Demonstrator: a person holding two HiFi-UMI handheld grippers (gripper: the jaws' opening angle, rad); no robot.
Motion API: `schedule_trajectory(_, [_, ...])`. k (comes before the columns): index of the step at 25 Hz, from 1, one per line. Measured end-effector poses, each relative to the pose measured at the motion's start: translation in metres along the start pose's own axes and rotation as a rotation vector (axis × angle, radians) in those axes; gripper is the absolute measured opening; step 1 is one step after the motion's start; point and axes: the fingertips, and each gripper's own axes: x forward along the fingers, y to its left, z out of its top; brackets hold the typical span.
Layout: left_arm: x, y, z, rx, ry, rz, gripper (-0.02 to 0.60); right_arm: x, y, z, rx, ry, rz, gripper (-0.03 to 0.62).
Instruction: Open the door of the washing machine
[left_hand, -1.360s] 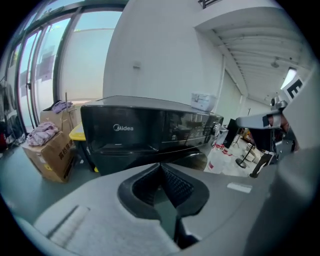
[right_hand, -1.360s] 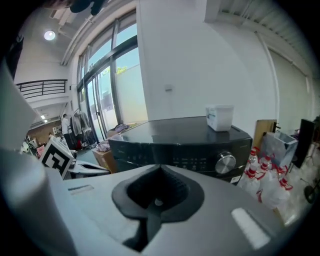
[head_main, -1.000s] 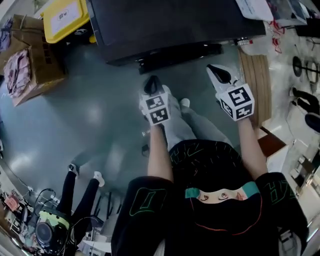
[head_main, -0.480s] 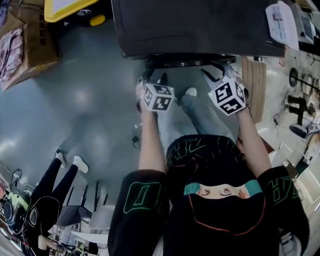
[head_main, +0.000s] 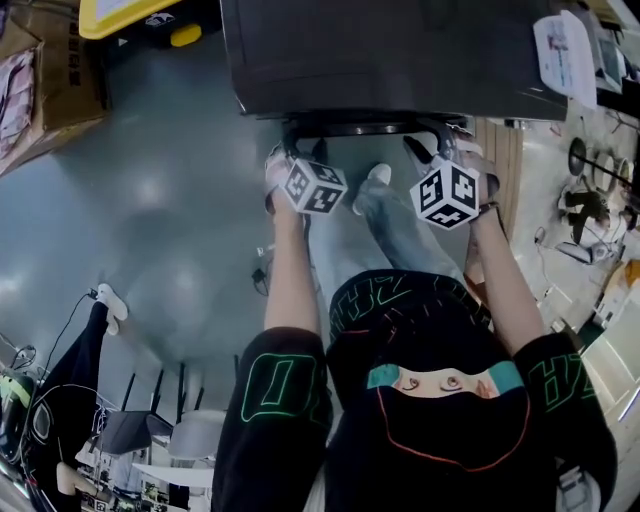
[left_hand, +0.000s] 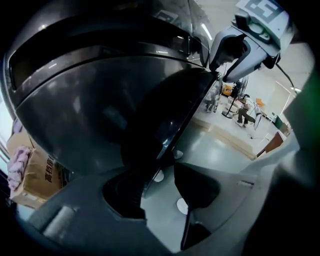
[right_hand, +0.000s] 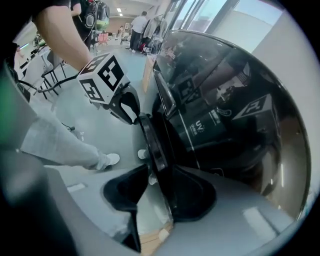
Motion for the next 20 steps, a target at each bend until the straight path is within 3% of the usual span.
schedule_trajectory(6, [-0.002, -0.001, -0.001, -0.005, 0.016, -0.001, 0.186, 0.000, 0.001, -0.001, -0.073, -0.040, 0.015, 0.138])
schedule_trajectory(14, [-0.004, -0.015, -0.021, -0.026, 0.069, -0.004, 0.173, 0.006, 0.014, 0.000, -0.108, -0.065, 0.225, 0.141])
schedule_trajectory(20, [-0.011, -0.034, -0.034, -0.076, 0.136, 0.037, 0.173, -0.001, 0.027, -0.005, -0.135, -0.130, 0.259, 0.141])
